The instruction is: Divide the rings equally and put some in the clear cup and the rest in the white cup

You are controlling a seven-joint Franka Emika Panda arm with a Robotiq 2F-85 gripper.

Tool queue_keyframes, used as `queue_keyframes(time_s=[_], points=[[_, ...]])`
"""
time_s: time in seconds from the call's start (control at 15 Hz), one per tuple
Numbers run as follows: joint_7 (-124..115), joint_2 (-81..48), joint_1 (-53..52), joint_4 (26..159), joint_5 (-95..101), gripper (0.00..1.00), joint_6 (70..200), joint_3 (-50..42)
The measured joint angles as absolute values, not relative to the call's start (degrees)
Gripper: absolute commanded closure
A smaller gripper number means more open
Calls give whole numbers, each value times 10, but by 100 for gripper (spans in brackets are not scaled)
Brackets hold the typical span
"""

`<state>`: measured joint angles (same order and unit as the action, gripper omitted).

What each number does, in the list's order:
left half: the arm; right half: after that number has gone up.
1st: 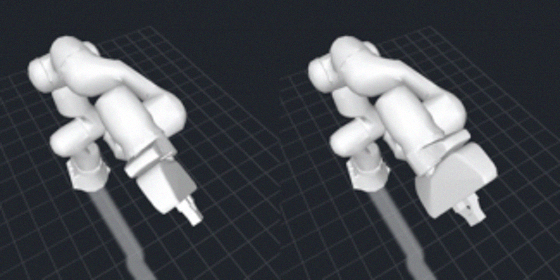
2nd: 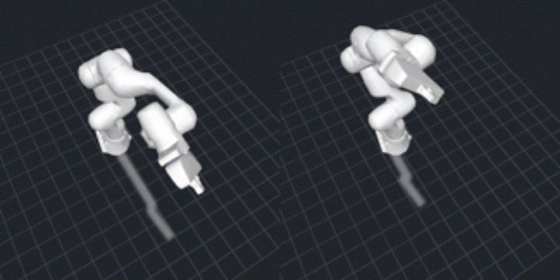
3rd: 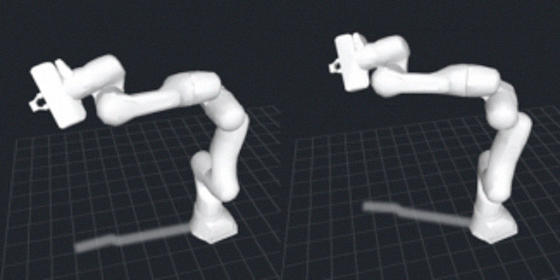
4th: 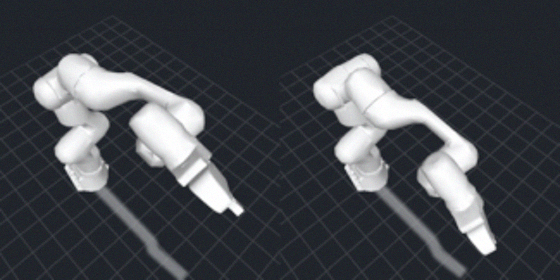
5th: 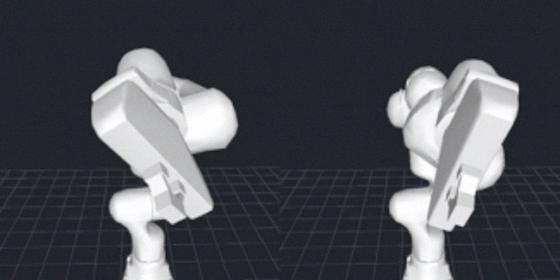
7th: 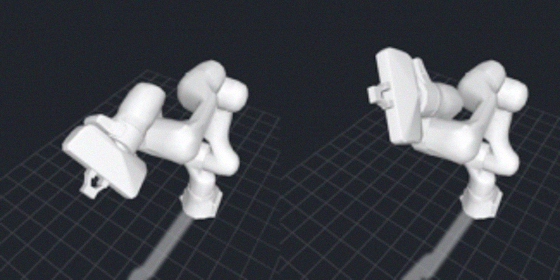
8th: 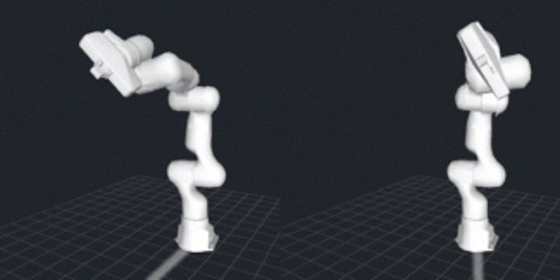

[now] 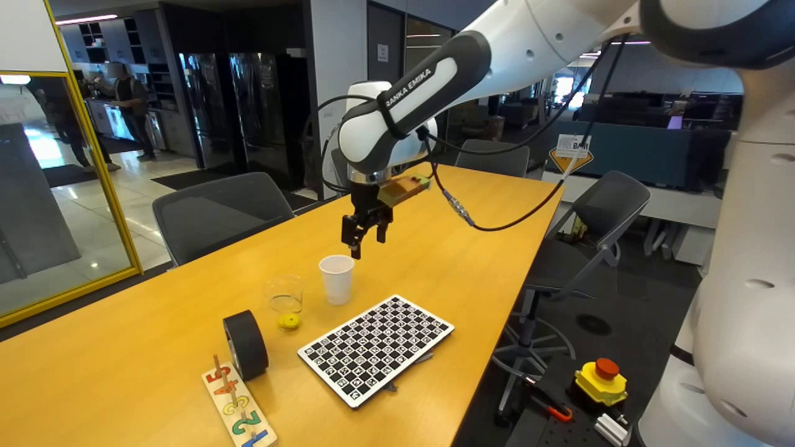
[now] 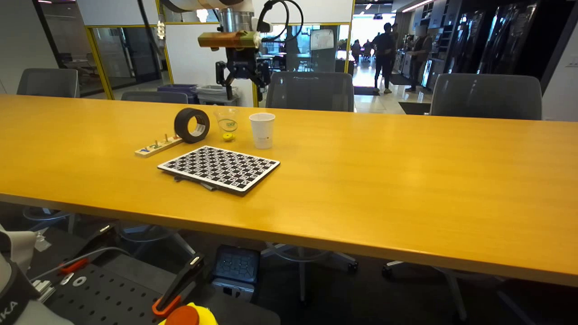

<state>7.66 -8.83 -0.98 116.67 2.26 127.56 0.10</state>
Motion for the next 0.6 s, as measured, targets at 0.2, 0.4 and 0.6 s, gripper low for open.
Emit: queue_keyframes(time_s=[0.2,0.4,0.6], points=[[101,3,-11,1246,23,0,1227,10],[122,96,-16,1323,23,0,1186,18],[139,192,-29,1388,23,0,1137,21]])
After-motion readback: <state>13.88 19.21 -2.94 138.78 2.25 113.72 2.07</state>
